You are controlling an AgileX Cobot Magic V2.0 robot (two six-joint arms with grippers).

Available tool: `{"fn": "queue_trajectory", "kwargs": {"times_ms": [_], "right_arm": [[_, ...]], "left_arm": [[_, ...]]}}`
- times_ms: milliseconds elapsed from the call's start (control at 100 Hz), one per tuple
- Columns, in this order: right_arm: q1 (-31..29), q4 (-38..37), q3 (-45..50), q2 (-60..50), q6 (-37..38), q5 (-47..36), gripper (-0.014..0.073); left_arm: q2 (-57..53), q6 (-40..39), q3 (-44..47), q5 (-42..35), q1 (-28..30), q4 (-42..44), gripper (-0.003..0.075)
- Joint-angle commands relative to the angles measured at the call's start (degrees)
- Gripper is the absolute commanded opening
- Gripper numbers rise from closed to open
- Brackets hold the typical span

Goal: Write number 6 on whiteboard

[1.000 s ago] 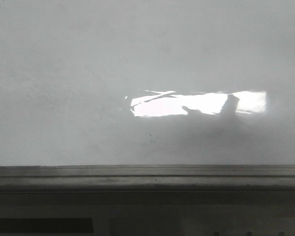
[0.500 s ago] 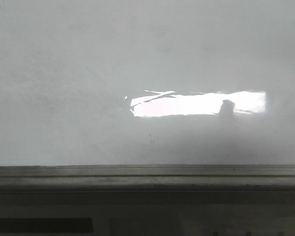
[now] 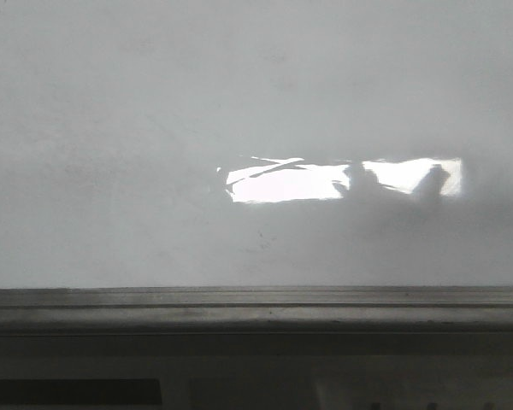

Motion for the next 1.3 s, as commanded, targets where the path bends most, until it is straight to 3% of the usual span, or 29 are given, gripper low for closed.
{"fn": "queue_trajectory", "kwargs": {"times_ms": [0,640,950,1290], "right_arm": [[-0.22,-3.1,2.45,0.71,3.15,-15.85,-0.0063],[-2.79,-2.79,4.0,7.86,0.77,-15.5,-0.0064],[-4.91,-1.33,4.0,18.18,-4.73,-24.53,-0.0064],[-11.01,0.2,4.0,19.06,-5.52,-25.99,-0.0064]], "left_arm": [[0.55,-0.07,-1.56,-0.27,0.03,0.78,-0.002],[0.55,-0.07,-1.56,-0.27,0.03,0.78,-0.002],[0.55,-0.07,-1.56,-0.27,0.03,0.78,-0.002],[0.55,-0.07,-1.56,-0.27,0.03,0.78,-0.002]]}}
